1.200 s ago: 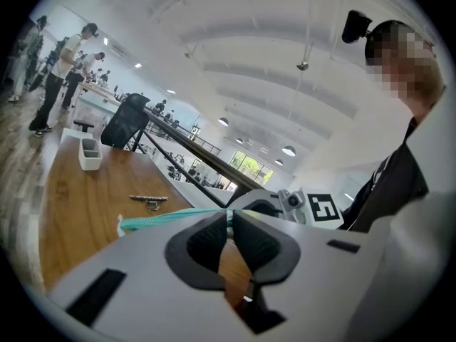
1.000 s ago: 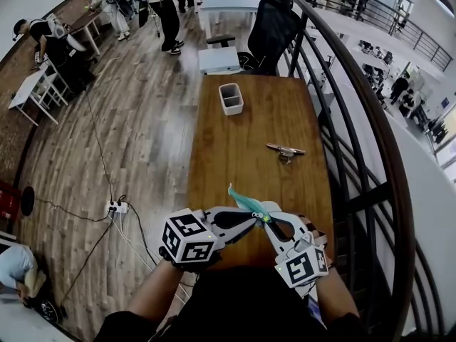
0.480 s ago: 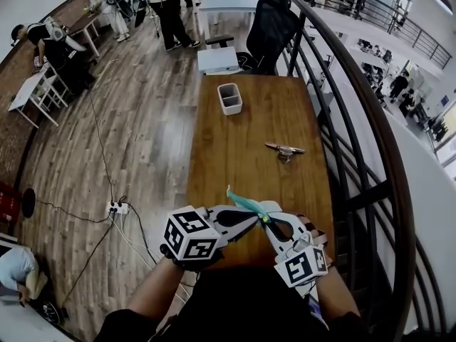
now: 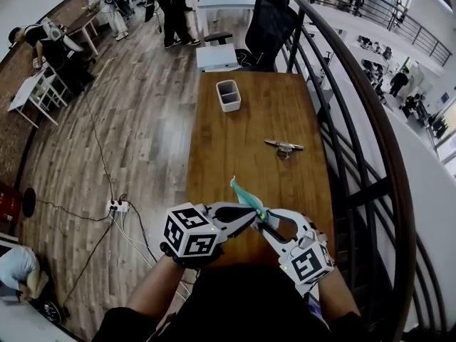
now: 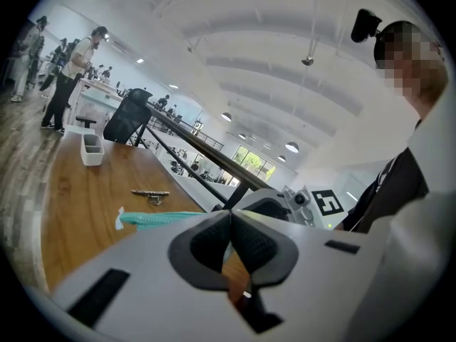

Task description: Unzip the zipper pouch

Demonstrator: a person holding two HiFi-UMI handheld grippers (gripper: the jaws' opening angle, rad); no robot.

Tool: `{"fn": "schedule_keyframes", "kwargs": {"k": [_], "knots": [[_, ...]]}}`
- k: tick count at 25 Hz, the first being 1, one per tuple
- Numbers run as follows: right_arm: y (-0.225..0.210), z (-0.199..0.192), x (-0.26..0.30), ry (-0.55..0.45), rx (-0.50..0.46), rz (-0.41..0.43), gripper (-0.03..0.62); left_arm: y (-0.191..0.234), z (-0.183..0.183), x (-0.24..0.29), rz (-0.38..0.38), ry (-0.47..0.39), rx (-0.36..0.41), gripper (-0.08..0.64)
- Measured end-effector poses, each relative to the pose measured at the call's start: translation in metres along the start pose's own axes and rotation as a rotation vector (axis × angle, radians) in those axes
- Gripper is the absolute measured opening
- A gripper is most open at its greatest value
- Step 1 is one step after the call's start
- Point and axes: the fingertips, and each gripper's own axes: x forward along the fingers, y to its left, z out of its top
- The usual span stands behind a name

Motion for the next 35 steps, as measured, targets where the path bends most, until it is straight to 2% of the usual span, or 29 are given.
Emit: {"fn": "schedule_keyframes", "kwargs": {"k": [4,8,14,18,23,35], "knots": [[0.001,0.007,-0.004,-0.032,0.020,0.006,0.132,-0.001,-0.007,0.001,0.000,0.020,-0.002,0.014],[0.001,0.009,-0.004,-0.038,0.010,-0.005,0.066,0.000,-0.008,0.001,-0.001,0.023,-0.012,0.014],[0.002,0.010,-0.004,-0.049,0.029,-0.012,0.038,0.004,-0.010,-0.001,0.007,0.020,-0.028,0.014],[0.006,0.012,-0.005,-0.057,0.017,0.010,0.034,0.014,-0.015,-0.007,0.074,0.025,-0.016,0.014],[0.005,0.012,-0.006,-0.057,0.026,0.010,0.034,0.021,-0.015,-0.011,0.092,0.022,-0.017,0.014],[-0.007,0.008,-0.008,-0.048,0.011,-0.024,0.034,0.036,-0.011,-0.015,0.173,0.045,0.059,0.014]]}}
